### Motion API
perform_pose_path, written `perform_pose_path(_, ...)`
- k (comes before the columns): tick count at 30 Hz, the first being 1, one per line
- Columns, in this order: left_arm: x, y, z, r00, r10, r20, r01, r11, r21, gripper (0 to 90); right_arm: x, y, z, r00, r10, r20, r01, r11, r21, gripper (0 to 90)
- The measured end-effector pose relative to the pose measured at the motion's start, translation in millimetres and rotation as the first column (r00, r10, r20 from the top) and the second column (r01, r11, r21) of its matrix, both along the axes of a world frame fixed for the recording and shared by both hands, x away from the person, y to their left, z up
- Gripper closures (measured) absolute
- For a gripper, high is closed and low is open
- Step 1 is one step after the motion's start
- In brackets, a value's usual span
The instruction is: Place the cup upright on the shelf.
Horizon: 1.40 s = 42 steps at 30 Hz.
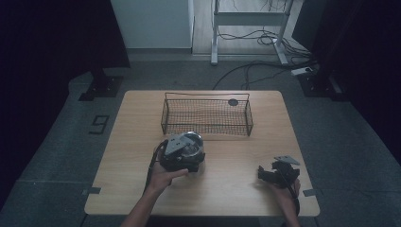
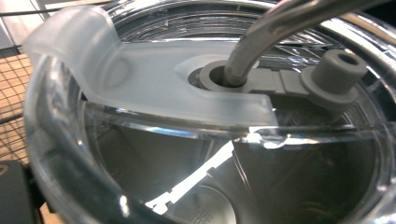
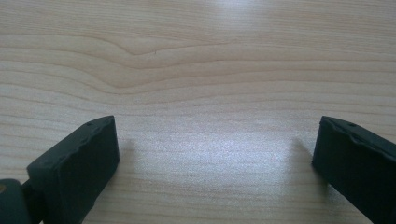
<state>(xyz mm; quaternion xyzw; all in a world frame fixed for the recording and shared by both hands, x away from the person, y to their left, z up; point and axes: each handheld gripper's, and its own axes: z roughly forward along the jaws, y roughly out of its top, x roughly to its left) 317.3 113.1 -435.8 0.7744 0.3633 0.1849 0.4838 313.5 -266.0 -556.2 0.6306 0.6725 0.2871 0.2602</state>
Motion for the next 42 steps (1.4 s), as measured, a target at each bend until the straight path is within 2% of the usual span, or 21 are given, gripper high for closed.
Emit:
perform_pose_path(8,7.8,8.1,6.3,0.9998,0.022,-0.003,-0.022,0.9998,0.000,4.0,0.0,0.0,0.0,1.0000,0.000,0.000,0.000,1.000,0.000,0.2)
perform_pose_path(12,10.8,11.9,9.8,0.9995,0.026,-0.016,-0.027,0.9995,-0.018,4.0,0.1,-0.1,0.0,1.0000,-0.001,0.000,0.001,1.000,0.000,0.2)
perform_pose_path(23,18.5,19.0,18.1,0.9984,0.056,-0.001,-0.056,0.9984,-0.002,4.0,0.2,-0.4,0.0,1.0000,-0.003,0.000,0.003,1.000,0.000,0.3)
perform_pose_path(30,25.3,21.8,24.3,0.9978,0.067,0.000,-0.067,0.9978,-0.004,4.0,0.4,-0.4,0.1,1.0000,-0.008,0.000,0.008,1.000,0.001,0.4)
perform_pose_path(35,30.2,23.1,27.7,0.9958,0.091,0.000,-0.091,0.9958,-0.009,4.0,0.4,-0.6,0.0,1.0000,-0.009,0.001,0.009,1.000,0.000,0.3)
perform_pose_path(42,38.7,25.1,31.8,0.9956,0.094,0.002,-0.094,0.9956,-0.005,4.0,0.7,-0.9,0.0,0.9999,-0.011,0.001,0.011,1.000,0.000,0.3)
